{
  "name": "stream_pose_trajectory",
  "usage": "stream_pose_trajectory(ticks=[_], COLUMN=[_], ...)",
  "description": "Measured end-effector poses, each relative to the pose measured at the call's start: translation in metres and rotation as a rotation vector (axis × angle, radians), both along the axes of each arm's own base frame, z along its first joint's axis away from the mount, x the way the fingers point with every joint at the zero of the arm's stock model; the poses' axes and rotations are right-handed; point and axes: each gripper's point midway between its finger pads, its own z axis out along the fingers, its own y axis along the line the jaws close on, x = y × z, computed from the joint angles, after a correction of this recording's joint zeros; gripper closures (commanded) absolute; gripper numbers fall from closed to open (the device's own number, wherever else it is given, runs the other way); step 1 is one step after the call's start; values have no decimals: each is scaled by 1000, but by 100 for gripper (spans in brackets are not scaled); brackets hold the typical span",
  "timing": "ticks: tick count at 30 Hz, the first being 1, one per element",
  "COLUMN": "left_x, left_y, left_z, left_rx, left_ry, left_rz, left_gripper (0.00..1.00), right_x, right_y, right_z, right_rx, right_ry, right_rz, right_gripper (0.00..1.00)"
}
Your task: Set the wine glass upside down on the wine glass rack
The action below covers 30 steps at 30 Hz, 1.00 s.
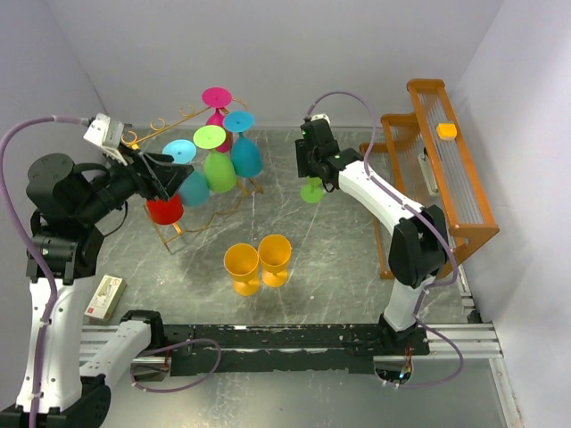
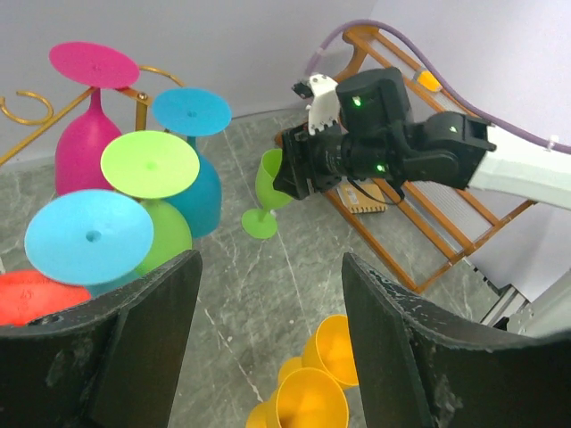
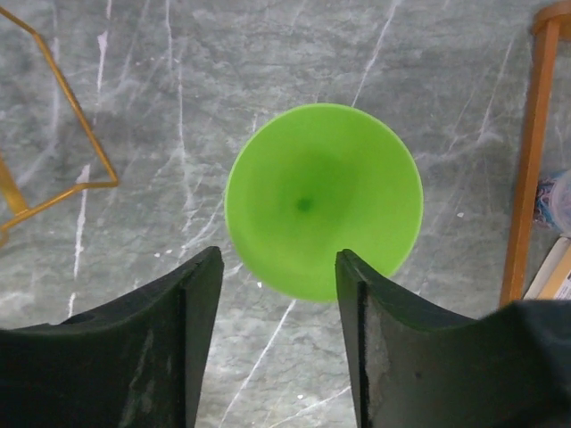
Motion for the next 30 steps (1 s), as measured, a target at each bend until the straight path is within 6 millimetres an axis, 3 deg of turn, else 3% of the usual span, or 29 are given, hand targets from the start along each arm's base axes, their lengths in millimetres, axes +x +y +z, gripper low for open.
stream_pose_trajectory(ticks=[6, 12, 16, 20, 30], left_x=[-4, 4, 3, -3, -9], left_y=[3, 3, 0, -9, -24], left_z=[-9, -14, -14, -7, 3], left_rx=[-1, -19, -42, -72, -169], left_ry=[8, 47, 67, 48, 52], left_rz=[24, 31, 19, -44, -147], left_gripper=[26, 25, 25, 25, 30], right_x=[11, 10, 5, -10, -65], right_y=[7, 9, 8, 7, 4], right_z=[-25, -26, -17, 8, 120], right_rx=[-39, -64, -59, -7, 316], right_ry=[59, 65, 50, 10, -290], right_rz=[66, 119, 137, 153, 183], right_gripper=[70, 98, 100, 100, 100])
